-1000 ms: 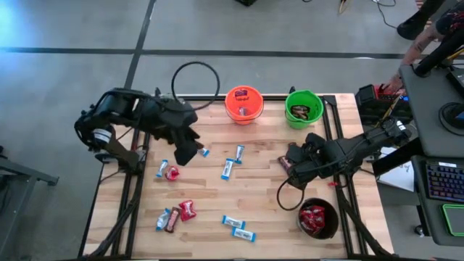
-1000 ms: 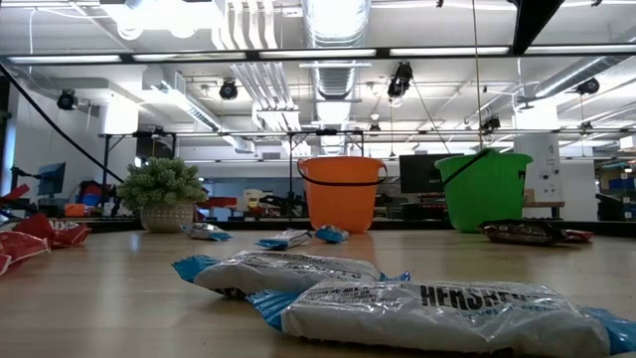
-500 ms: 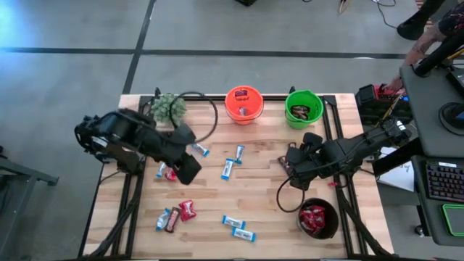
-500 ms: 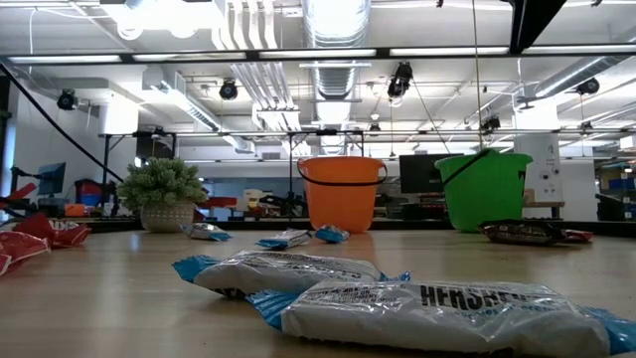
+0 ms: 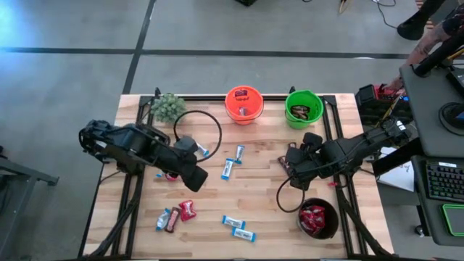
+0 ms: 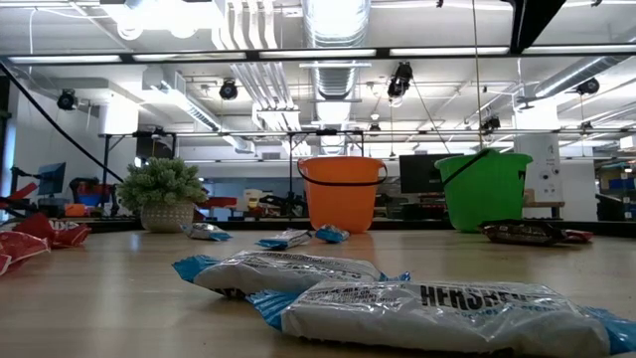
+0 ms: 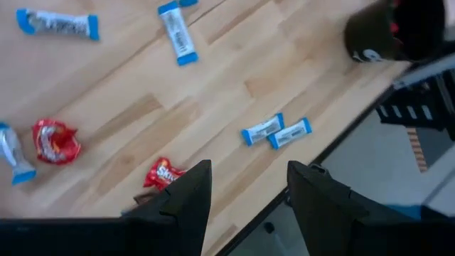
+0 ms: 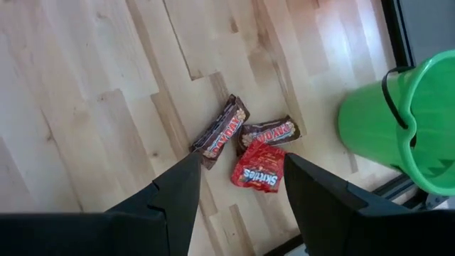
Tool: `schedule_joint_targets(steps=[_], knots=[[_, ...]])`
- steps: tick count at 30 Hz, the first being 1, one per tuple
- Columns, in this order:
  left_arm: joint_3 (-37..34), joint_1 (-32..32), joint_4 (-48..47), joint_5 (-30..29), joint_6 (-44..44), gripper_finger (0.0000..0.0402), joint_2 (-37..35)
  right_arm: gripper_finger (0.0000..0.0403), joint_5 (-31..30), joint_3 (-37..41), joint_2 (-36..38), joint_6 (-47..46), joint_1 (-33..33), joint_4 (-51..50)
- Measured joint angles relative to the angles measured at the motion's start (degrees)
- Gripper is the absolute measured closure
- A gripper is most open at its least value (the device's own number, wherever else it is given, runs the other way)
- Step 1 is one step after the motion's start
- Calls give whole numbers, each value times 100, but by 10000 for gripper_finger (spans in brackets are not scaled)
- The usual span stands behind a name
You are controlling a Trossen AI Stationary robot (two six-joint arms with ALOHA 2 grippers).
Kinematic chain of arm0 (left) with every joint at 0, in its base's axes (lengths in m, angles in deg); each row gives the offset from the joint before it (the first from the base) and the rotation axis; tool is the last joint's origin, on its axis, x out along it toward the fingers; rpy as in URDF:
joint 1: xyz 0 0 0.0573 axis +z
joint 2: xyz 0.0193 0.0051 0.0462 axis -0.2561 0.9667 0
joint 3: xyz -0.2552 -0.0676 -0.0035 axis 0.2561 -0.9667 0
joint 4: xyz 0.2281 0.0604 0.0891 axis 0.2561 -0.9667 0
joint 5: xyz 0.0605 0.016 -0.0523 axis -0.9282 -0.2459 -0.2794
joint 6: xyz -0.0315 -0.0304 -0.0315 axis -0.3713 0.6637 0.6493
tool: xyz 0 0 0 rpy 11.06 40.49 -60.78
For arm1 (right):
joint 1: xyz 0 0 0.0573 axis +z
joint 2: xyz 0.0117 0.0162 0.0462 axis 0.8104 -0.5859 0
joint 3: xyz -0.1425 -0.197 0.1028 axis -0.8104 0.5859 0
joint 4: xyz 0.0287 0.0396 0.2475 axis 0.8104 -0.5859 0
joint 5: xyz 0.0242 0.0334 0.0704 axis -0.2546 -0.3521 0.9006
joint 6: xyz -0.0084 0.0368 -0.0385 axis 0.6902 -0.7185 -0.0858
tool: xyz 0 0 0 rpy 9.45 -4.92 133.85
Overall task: Organize candy in baskets
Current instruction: Put the red chocolate into the black bucket
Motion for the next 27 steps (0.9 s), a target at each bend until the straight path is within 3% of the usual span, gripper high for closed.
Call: schedule_joint_targets(steps=[20,27], knots=[[-1955,-148,41,359,1739,235,2,211,5,0,0,-781,4,37],[-2601,-249,937,752,1988,235,2,211,58,0,0,-966,4,38]])
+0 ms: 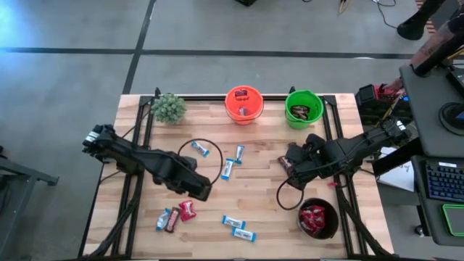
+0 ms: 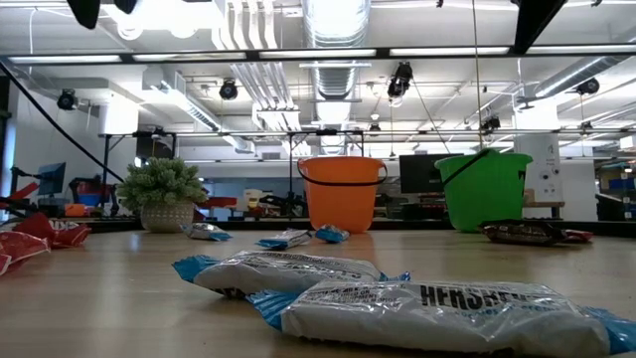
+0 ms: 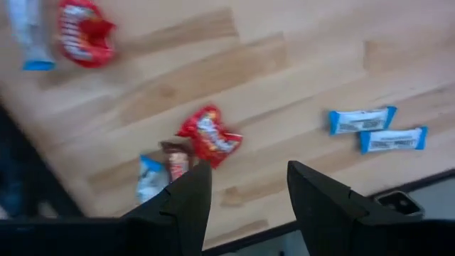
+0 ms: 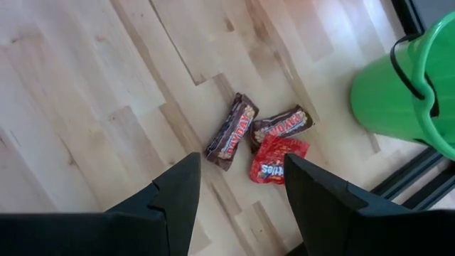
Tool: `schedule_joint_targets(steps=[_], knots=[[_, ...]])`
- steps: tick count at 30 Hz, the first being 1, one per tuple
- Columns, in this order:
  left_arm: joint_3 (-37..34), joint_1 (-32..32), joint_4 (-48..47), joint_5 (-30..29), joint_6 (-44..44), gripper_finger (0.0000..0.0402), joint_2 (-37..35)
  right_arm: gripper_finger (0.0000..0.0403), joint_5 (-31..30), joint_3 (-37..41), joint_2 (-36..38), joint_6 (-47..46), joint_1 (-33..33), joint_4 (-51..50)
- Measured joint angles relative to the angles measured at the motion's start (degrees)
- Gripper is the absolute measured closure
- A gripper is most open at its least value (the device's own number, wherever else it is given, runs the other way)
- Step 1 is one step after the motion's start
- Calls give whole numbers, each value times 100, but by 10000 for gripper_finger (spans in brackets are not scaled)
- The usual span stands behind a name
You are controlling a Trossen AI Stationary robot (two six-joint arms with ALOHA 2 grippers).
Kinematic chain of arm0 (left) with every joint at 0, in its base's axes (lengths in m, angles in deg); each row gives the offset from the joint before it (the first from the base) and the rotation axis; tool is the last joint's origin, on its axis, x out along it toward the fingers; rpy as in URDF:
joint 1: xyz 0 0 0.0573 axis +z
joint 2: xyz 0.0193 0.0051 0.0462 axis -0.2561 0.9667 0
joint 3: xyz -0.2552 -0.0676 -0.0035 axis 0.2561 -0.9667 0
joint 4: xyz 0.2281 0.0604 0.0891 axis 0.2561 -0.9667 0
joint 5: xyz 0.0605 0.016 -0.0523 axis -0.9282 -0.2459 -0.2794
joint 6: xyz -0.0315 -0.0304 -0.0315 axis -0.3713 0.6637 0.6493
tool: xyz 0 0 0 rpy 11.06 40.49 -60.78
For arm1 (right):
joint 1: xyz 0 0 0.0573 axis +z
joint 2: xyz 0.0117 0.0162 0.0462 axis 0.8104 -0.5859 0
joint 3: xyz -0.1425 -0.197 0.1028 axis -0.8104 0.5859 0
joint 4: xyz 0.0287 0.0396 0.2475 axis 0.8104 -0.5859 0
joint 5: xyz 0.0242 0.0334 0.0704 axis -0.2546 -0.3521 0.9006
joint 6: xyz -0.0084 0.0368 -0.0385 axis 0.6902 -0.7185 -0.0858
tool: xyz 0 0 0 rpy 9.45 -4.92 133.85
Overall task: Organize candy in baskets
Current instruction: Put the red chocolate into the black bucket
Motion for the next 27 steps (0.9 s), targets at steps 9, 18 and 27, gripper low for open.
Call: schedule_joint_targets(steps=[9,18,27], knots=[[-698,-292,558,347,281,235,168,211,300,0,0,-124,27,-4],[-1183,-504,911,809,851,235,208,211,309,0,0,-164,151,33],[-1904,-566,2234,570,1263,235,208,211,309,0,0,-171,151,48]])
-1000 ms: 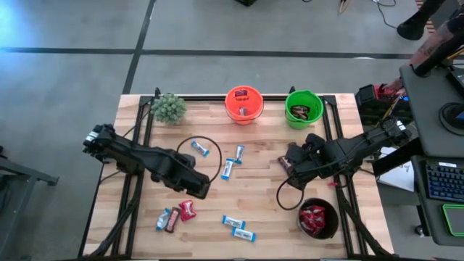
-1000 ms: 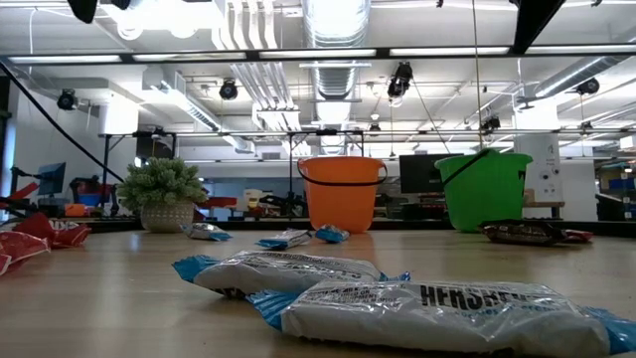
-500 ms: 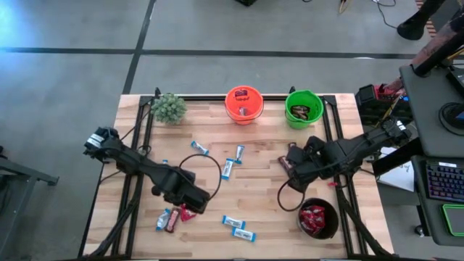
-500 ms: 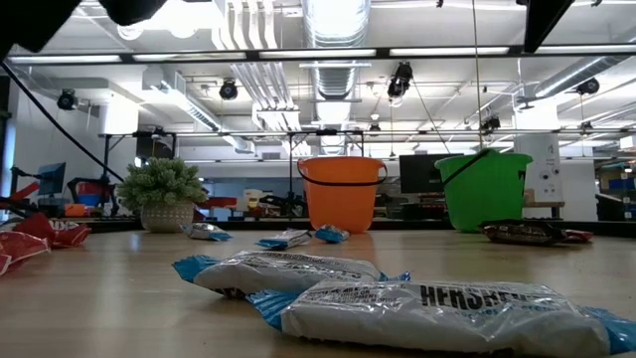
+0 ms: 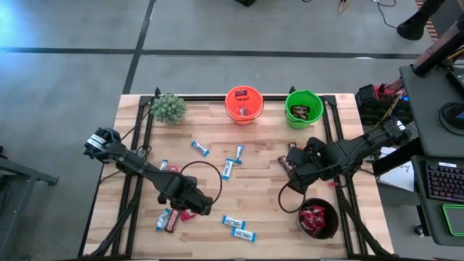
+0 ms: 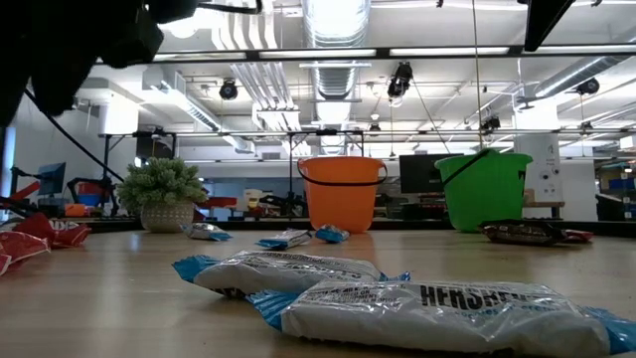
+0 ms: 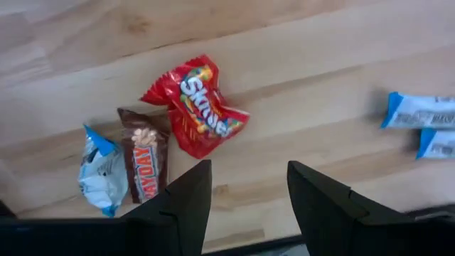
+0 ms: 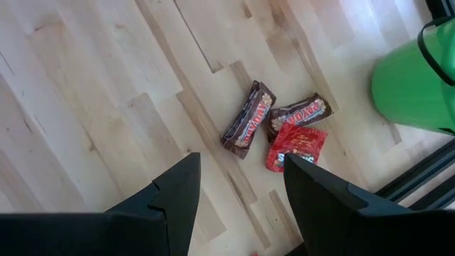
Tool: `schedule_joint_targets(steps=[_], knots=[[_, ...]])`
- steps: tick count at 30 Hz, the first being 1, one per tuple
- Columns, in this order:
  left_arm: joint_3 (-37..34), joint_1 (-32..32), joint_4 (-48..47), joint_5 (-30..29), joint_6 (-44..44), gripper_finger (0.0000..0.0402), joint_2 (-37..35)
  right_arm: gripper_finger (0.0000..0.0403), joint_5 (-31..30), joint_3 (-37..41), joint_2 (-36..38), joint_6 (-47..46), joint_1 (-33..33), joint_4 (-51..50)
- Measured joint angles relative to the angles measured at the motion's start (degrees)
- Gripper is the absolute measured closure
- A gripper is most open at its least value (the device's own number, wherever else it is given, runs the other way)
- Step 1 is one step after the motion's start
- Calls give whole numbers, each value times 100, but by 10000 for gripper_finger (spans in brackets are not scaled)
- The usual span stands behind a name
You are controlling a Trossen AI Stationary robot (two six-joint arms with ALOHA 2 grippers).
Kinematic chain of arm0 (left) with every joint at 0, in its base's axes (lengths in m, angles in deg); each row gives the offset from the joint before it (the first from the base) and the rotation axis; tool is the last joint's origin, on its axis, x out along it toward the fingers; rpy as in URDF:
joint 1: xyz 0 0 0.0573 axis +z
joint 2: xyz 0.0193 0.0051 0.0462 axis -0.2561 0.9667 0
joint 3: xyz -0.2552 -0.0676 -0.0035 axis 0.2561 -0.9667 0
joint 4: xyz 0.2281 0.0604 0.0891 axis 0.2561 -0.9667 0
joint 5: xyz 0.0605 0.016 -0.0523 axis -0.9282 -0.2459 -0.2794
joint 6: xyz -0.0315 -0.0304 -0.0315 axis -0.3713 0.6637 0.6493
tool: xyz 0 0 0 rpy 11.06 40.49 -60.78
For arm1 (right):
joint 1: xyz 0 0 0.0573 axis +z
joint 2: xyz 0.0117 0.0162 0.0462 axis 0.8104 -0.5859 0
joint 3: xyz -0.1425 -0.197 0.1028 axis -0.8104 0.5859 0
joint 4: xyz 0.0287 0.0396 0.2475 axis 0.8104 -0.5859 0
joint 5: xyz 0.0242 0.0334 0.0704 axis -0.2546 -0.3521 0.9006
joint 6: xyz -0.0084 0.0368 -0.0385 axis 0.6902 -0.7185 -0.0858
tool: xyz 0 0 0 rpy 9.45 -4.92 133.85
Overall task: Organize candy in baskets
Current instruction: Put the red chocolate into the black bucket
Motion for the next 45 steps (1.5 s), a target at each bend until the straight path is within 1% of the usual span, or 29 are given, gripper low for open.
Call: schedule_joint_targets(steps=[5,9,16,29,35,38,42,45], knots=[[-264,-27,138,-17,386,235,0,211,88,0,0,-18,0,7],[-478,-48,319,-21,510,235,0,211,136,0,0,-48,26,26],[-799,-57,794,-30,568,235,0,211,146,0,0,-50,63,45],[-1047,-120,888,-28,585,235,0,211,153,0,0,-107,63,43],[-1185,-131,1264,23,598,235,0,211,154,0,0,-92,63,43],[-1187,-183,1303,61,603,235,94,211,153,0,0,-92,63,43],[-1187,-245,1369,288,605,235,343,211,155,0,0,-92,63,41],[-1186,-283,1507,289,605,235,536,211,155,0,0,-92,63,42]])
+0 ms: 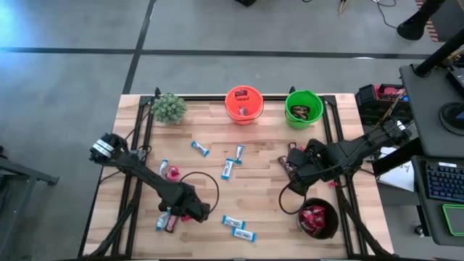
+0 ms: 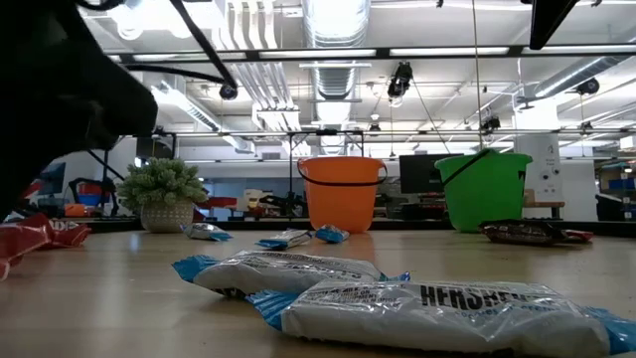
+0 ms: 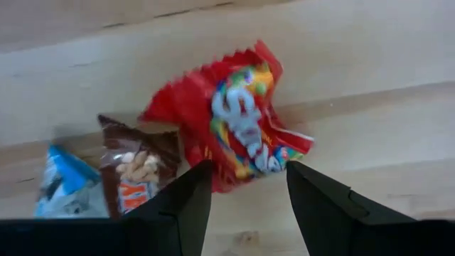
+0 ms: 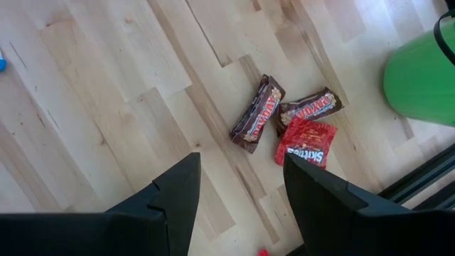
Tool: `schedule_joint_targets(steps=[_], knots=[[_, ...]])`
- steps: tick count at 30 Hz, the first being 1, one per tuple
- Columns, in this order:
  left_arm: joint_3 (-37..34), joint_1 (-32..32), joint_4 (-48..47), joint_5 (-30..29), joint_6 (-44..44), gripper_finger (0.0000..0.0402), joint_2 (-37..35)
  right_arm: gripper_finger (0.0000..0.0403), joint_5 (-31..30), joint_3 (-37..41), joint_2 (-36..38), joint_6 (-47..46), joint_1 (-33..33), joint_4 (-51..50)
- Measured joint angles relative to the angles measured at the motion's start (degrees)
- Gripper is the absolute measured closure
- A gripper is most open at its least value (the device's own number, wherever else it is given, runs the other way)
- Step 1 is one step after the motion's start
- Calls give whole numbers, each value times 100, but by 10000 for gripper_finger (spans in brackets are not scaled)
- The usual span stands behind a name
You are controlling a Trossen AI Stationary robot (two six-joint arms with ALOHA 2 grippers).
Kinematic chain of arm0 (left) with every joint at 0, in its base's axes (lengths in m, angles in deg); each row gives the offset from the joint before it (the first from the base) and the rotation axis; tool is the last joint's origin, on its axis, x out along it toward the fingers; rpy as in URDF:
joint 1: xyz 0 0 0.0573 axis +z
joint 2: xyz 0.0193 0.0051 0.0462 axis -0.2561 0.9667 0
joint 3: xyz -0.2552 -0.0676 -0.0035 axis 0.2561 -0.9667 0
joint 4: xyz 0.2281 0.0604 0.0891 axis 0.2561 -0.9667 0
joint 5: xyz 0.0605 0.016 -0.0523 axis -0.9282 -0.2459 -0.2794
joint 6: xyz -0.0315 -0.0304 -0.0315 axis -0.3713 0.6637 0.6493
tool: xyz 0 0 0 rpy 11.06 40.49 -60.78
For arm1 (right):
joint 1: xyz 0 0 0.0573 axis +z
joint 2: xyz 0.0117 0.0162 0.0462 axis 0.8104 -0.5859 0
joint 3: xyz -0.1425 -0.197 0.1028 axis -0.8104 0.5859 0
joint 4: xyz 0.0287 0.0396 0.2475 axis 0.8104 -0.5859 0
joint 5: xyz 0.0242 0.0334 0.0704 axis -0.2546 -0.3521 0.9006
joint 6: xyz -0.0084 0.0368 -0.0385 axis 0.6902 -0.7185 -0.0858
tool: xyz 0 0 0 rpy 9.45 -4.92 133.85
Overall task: Organize candy in baskets
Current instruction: Put the red chocolate into the black bucket
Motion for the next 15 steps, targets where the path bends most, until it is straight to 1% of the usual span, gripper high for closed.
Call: schedule_joint_targets(steps=[6,9,12,15], knots=[[22,-4,281,54,-113,237,345,211,36,-2,0,0,0,3],[29,-23,468,57,-338,252,426,211,87,-1,0,2,0,3],[27,-31,522,55,-550,288,420,211,87,-1,0,2,0,13],[20,-46,537,2,-739,340,370,211,87,-2,0,2,0,25]])
